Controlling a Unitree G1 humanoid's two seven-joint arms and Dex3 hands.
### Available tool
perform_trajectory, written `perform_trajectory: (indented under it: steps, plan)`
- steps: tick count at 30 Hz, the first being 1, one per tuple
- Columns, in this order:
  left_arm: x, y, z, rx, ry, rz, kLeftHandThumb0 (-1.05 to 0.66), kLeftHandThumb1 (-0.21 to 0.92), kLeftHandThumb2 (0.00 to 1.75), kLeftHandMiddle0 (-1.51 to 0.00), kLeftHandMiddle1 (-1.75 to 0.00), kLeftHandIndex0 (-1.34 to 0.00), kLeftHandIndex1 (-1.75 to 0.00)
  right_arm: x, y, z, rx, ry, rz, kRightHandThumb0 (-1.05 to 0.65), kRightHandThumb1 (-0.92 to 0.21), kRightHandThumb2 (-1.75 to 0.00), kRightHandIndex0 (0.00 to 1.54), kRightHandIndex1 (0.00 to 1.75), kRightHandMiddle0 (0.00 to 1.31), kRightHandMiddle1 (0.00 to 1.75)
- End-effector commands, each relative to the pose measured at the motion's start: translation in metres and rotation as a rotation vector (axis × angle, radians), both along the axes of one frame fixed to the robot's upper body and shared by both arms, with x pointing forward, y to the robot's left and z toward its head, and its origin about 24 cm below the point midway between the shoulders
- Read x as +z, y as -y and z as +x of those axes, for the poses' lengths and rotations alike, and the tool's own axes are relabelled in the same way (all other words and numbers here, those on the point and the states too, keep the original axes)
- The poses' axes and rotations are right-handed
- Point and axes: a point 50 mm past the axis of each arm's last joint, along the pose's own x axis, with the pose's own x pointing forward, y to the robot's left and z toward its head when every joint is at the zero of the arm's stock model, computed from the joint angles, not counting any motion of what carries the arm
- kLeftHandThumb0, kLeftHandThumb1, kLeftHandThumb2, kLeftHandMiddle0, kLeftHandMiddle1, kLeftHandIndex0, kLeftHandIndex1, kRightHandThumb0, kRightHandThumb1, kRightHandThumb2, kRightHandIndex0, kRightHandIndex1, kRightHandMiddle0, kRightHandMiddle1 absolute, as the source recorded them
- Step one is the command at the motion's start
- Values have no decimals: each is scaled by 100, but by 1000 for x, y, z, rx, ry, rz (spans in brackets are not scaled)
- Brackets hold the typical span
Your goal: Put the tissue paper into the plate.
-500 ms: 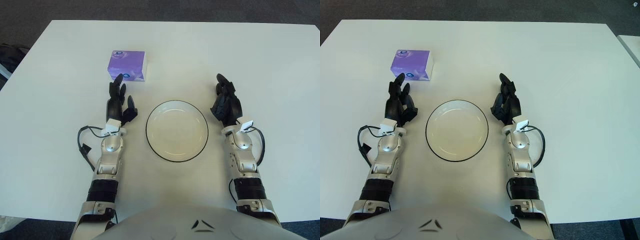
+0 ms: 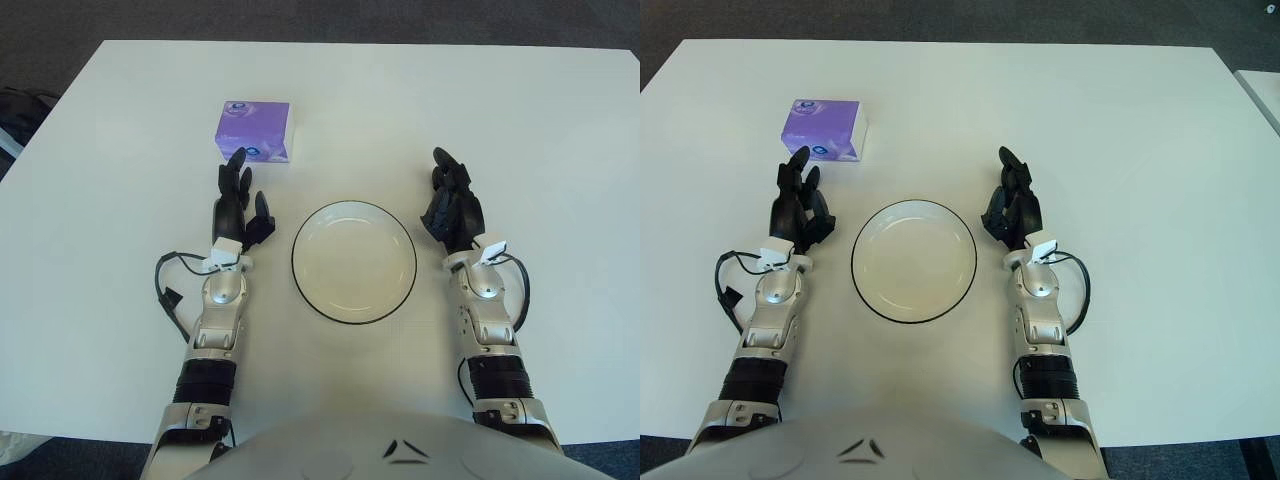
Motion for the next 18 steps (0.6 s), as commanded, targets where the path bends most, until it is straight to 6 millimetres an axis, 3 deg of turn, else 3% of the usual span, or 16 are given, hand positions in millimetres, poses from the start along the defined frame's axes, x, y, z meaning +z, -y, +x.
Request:
perform_trajectory:
  steps: [1,10,18]
  plan:
    - [-20,-3,-12,12,-105,-4,-70,92,91,-33,0,0,-59,-35,5,-15,-23,-184,18,-73,-92,-97,23,0,0,37]
    - [-11,-8,-16,14,-67,10,-71,92,92,-34,-1,0,-58,-36,4,-15,-22,-187,15,-73,-92,-98,22,0,0,37]
    - [42,-29,-22,55,82,66,-69,92,91,-35,-1,0,-57,-40,3,-13,-14,-194,9,-72,-92,-99,23,0,0,38]
